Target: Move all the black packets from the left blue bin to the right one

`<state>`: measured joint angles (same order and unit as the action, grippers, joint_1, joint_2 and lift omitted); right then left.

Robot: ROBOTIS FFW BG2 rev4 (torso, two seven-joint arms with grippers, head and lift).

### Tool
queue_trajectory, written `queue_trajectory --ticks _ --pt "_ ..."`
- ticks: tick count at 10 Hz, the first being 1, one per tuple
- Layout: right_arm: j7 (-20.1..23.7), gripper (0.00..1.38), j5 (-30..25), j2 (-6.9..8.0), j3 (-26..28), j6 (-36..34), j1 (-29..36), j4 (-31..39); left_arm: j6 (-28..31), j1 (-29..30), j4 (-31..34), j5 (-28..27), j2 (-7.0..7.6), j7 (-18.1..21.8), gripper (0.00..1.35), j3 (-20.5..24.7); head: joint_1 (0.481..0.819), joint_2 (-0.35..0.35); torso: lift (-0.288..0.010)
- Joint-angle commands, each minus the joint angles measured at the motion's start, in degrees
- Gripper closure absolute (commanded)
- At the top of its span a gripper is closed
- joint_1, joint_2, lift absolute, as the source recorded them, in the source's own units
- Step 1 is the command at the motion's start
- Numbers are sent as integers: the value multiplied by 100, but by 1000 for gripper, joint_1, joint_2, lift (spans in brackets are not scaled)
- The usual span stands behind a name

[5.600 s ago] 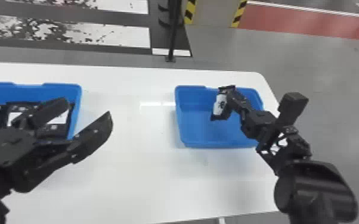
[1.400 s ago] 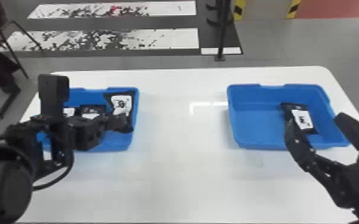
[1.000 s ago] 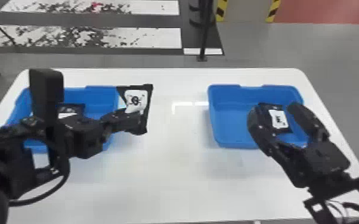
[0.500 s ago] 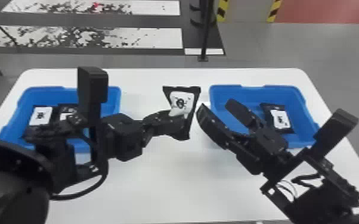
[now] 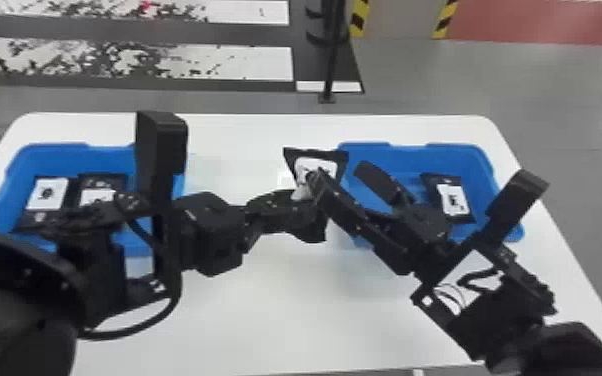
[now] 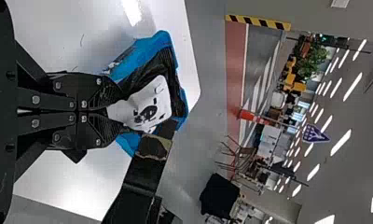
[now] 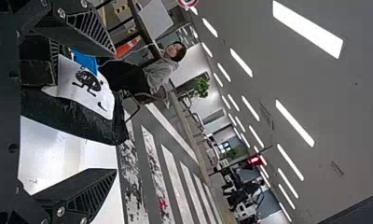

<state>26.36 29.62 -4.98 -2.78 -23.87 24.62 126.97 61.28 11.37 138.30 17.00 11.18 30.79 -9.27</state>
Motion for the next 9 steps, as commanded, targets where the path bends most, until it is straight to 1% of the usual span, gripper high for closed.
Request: queue_trajectory --ticks 1,2,3,4,5,6,9 --pt "1 142 20 -38 -53 -17 -128 -160 -39 -27 0 14 -2 6 1204 -67 695 -77 -140" --pt "1 150 20 -56 -53 -45 -156 -231 -82 -55 0 14 7 14 1204 -90 695 -78 -140" --pt "1 277 54 -64 -53 -45 -213 -329 -96 -55 0 14 7 14 1204 -90 695 -80 -140" --pt "-17 728 260 -56 -53 -45 -241 -456 -96 -55 0 14 7 14 1204 -90 695 -81 -140" --pt "-52 1062 260 -56 -42 11 -255 -484 -96 -55 0 14 7 14 1204 -90 695 -81 -140" --pt "-96 1302 260 -56 -42 222 -241 -512 -96 -55 0 14 7 14 1204 -90 695 -82 -140" --pt "-52 1282 328 -47 -42 194 -227 -498 -138 -41 0 25 7 6 1204 -45 695 -91 -140"
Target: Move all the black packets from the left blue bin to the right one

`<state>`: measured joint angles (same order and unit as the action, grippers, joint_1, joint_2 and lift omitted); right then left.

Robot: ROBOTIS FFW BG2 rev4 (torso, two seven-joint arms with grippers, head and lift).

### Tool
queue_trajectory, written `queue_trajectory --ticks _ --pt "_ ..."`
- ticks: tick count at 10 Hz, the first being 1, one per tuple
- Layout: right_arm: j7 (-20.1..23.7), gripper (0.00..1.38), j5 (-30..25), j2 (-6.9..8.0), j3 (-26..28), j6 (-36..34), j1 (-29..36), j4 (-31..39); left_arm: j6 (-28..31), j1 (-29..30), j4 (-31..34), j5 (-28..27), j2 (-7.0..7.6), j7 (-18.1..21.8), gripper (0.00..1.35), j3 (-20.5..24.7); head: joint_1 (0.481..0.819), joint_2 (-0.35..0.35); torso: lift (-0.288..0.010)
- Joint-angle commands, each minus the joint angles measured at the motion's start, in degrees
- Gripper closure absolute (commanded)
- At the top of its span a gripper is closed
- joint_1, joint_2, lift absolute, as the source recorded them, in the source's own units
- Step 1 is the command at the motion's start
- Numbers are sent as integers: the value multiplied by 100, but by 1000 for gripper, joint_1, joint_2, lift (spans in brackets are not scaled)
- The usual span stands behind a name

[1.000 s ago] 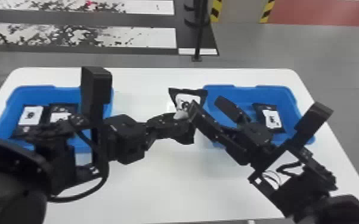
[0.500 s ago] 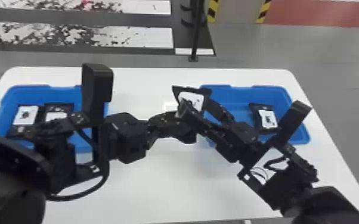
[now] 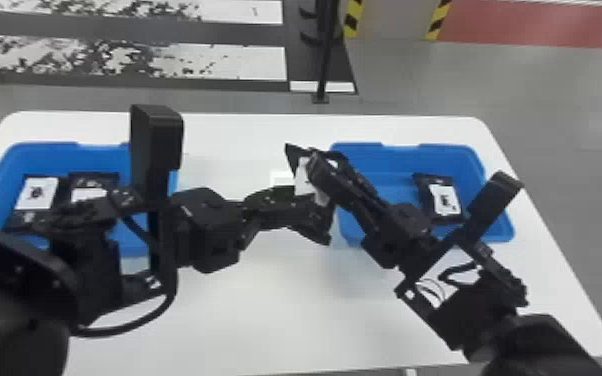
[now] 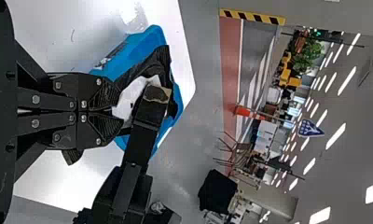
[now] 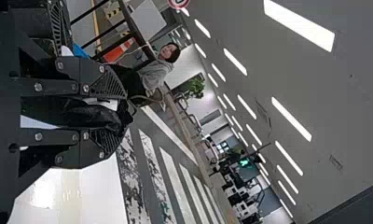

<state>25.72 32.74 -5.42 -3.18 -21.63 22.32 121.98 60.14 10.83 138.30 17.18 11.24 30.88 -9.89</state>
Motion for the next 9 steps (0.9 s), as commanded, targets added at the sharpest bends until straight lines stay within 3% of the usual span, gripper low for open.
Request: queue_trajectory --ticks 1,3,4,6,9 --pt "29 1282 28 -3 -2 -59 4 29 -52 41 0 64 -25 -20 1150 52 695 -89 -140" --pt "29 1282 39 14 135 -44 -24 57 19 224 0 167 -95 -73 167 292 695 -80 -140" --pt "29 1282 5 14 295 -59 -67 29 -38 351 0 155 -104 -73 81 395 695 -78 -140" --pt "29 1282 -41 -30 615 -44 -348 -407 -164 688 99 224 -113 -73 170 669 695 -91 -140" --pt "29 1279 -338 -258 844 68 -1220 -1630 -206 1124 535 178 -183 -73 171 1172 695 -102 -140"
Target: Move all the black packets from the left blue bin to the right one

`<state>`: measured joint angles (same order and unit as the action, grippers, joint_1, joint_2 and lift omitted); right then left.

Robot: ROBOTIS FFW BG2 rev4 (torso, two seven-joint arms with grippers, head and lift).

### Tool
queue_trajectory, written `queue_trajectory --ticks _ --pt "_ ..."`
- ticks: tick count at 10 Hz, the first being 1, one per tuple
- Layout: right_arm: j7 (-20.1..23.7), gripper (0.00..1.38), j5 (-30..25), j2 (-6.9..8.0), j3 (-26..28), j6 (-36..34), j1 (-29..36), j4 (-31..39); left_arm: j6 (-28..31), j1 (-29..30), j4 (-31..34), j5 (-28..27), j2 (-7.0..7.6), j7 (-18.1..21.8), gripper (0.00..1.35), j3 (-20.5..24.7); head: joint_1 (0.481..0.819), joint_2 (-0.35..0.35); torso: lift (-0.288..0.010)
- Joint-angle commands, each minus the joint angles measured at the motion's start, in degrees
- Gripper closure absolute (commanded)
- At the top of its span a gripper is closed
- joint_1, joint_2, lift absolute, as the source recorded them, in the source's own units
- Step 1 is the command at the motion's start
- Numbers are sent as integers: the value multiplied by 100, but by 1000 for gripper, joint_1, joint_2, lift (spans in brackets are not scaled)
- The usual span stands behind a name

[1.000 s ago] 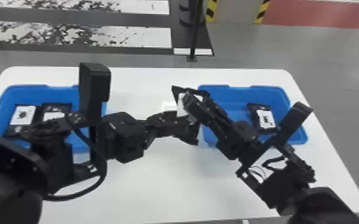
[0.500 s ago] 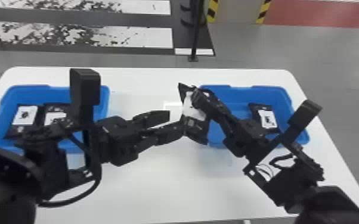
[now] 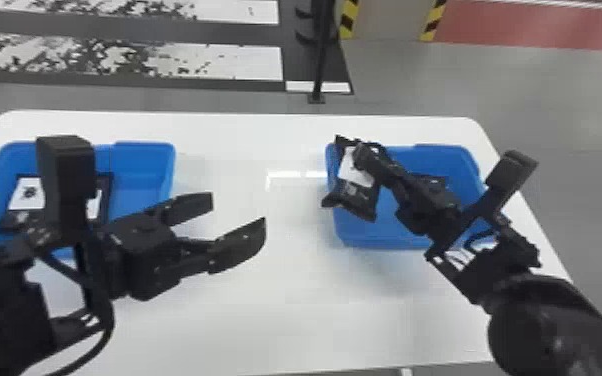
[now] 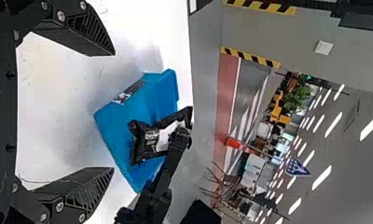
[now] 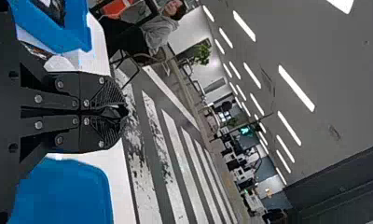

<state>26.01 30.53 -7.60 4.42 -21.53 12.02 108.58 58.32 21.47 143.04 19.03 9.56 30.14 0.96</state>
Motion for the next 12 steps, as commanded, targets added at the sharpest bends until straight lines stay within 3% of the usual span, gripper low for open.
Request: queue_trajectory --ticks 1,3,4,6,8,10,12 --pt "0 1279 -242 -66 232 171 -415 -684 -38 103 103 -6 -33 0 173 167 695 -110 -140" --pt "-35 1240 -665 -119 529 171 -823 -1429 -38 201 187 -6 -50 0 176 293 695 -148 -140" --pt "-35 1116 -779 -145 586 86 -949 -1738 -52 229 201 -52 -59 0 170 327 695 -173 -140" --pt "-35 622 -882 -145 655 2 -963 -1851 -123 229 215 -74 -68 0 170 407 695 -194 -140" --pt "-44 387 -1122 -57 803 255 -513 -1232 -151 229 257 -132 -77 0 170 510 695 -194 -140" --pt "-246 321 -1453 118 837 621 204 -290 -179 229 272 -292 -121 0 165 784 695 -193 -140" --pt "-413 318 -1944 400 837 1211 1132 723 -94 215 257 -623 -138 -53 163 1241 695 -159 -140"
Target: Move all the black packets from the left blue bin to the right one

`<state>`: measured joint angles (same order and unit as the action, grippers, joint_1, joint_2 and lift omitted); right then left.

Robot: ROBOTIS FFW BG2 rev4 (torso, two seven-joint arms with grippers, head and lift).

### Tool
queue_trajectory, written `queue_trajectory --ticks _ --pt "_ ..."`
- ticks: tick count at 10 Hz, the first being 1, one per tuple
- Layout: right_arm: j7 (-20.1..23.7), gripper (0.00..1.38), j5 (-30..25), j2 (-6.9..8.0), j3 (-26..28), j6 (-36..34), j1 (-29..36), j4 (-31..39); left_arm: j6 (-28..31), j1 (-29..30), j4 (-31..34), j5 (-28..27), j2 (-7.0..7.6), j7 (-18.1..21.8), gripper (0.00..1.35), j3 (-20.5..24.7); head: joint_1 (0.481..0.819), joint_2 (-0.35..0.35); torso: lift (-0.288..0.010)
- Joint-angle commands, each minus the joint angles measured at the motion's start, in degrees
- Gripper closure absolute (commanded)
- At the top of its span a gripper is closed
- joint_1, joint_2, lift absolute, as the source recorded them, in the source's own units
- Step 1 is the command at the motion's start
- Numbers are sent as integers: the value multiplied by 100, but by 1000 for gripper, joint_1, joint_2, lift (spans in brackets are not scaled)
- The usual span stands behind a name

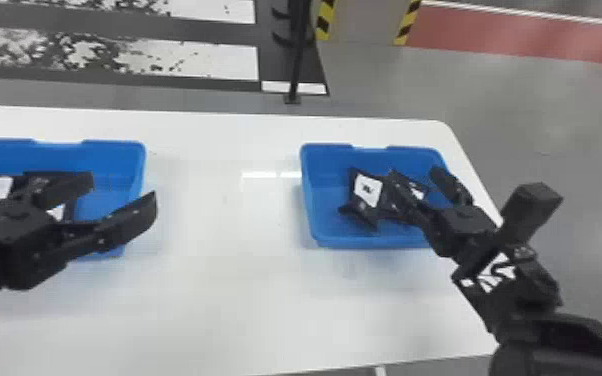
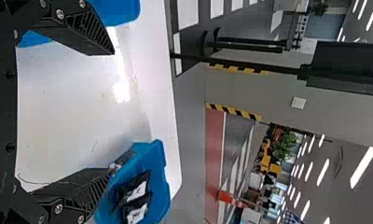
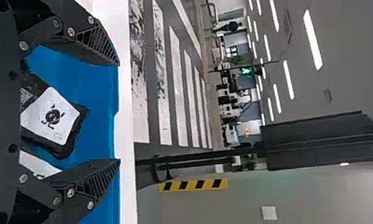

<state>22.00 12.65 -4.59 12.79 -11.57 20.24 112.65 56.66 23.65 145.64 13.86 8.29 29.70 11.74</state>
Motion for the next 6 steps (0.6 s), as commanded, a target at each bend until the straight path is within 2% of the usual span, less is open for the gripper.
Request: queue_trajectory --ticks 1,3,6 --pt "-20 318 -214 195 -33 539 563 428 142 -3 -2 -255 -12 1 165 369 695 -120 -140" --pt "-179 320 -248 441 -67 1087 1182 822 296 -17 -72 -575 -12 -26 165 688 695 -65 -140" --pt "-530 326 -179 464 -422 1312 2461 1862 353 -383 -649 -1112 32 -61 165 974 695 58 -140"
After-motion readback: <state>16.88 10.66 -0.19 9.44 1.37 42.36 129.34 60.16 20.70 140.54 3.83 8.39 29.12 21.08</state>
